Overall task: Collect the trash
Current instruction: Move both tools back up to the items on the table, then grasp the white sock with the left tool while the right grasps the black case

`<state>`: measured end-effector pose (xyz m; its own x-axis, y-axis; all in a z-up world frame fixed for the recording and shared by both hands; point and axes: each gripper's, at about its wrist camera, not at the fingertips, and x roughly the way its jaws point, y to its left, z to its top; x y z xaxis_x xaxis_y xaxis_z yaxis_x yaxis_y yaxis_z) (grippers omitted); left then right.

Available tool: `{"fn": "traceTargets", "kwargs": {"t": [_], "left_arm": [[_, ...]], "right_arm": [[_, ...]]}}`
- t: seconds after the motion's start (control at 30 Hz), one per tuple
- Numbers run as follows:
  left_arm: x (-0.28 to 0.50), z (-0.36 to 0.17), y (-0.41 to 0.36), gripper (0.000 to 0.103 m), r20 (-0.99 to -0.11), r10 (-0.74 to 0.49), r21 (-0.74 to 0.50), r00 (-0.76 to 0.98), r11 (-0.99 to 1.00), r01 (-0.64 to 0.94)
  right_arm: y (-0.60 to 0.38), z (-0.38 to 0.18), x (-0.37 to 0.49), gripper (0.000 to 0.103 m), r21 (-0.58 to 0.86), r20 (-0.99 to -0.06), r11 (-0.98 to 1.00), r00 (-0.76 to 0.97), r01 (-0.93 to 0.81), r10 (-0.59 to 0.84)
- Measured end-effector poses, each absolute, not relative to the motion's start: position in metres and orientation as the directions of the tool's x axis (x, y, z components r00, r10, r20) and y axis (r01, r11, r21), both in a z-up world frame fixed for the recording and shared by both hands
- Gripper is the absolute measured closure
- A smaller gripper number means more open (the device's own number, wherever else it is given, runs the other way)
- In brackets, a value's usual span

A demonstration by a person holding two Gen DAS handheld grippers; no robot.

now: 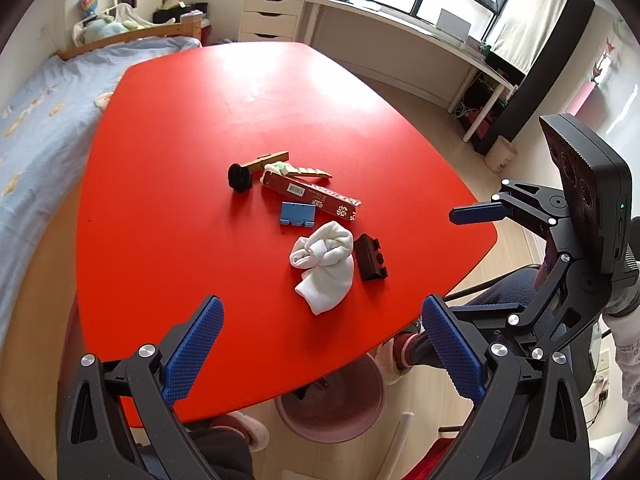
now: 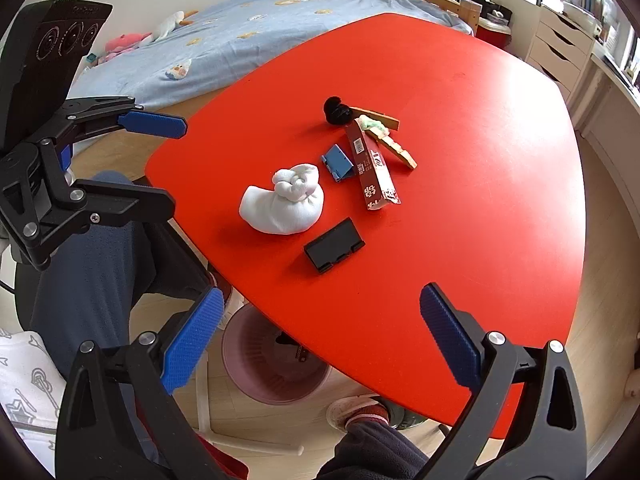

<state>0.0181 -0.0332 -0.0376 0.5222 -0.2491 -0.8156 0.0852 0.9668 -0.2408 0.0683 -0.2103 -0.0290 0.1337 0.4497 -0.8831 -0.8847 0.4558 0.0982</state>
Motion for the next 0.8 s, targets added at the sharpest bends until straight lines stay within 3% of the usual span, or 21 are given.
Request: {"fn": "traceTargets", "kwargs": {"t": [0.4, 0.67, 0.8], "left_arm": [[0.054, -0.073, -0.032, 0.008, -0.846, -0.287, -0.278, 0.449, 0.956, 0.088], [0.065, -0.084, -0.033, 0.008, -0.846, -0.318, -0.308, 0.427, 0.947, 0.095], [0.070, -0.087, -0.035, 0.023, -0.849, -0.331, -0.318, 0.412, 0.943, 0.103]], "right_arm": [[-0.184, -0.050, 0.088, 0.006, 0.078, -0.899, 0.312, 0.068, -0.947, 0.432], [-0.171, -0.060, 0.091, 0.020, 0.080, -0.909, 0.258, 0.036, -0.963, 0.416], [-0.171, -0.064, 0.093, 0.029, 0.083, -0.908, 0.250, 0.030, -0.965, 0.418]]}}
